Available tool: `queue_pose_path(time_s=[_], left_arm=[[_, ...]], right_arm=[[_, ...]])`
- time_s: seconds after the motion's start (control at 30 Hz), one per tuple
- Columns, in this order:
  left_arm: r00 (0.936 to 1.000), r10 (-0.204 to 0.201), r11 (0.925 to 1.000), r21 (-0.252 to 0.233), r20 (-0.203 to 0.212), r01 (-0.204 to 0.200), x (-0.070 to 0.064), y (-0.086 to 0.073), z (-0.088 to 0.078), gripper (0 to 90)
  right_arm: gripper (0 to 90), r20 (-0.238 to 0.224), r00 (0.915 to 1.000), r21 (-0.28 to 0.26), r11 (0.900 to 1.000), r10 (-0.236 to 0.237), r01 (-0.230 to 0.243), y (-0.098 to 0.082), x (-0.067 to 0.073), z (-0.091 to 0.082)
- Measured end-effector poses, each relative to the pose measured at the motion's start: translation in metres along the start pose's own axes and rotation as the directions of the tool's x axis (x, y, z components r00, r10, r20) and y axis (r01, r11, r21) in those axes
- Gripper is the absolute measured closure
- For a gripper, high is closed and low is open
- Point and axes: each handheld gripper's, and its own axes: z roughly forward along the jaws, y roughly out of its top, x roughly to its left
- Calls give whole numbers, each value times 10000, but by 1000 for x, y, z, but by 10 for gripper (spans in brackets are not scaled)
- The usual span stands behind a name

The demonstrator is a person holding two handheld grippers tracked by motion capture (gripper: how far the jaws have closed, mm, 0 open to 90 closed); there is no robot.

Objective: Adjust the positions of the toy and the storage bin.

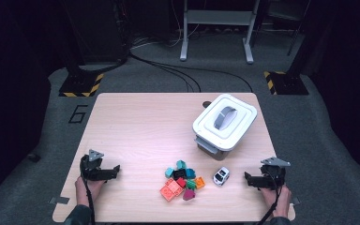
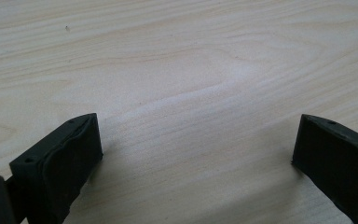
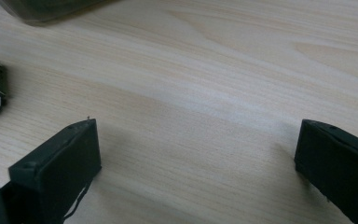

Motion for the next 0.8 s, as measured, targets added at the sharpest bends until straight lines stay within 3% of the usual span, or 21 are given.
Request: queue_pose_path(time_s=[0.2,0.8], left_arm=[[10000,19,10000,54,16,-19,0,0,0,11],[10000,17,10000,46,19,-17,0,0,-1,12]], right_arm=[[1,-288,9996,-139,9999,40,-44,9,-2,-11],[14,-803,9954,-1219,9916,-528,428,83,6,-47]])
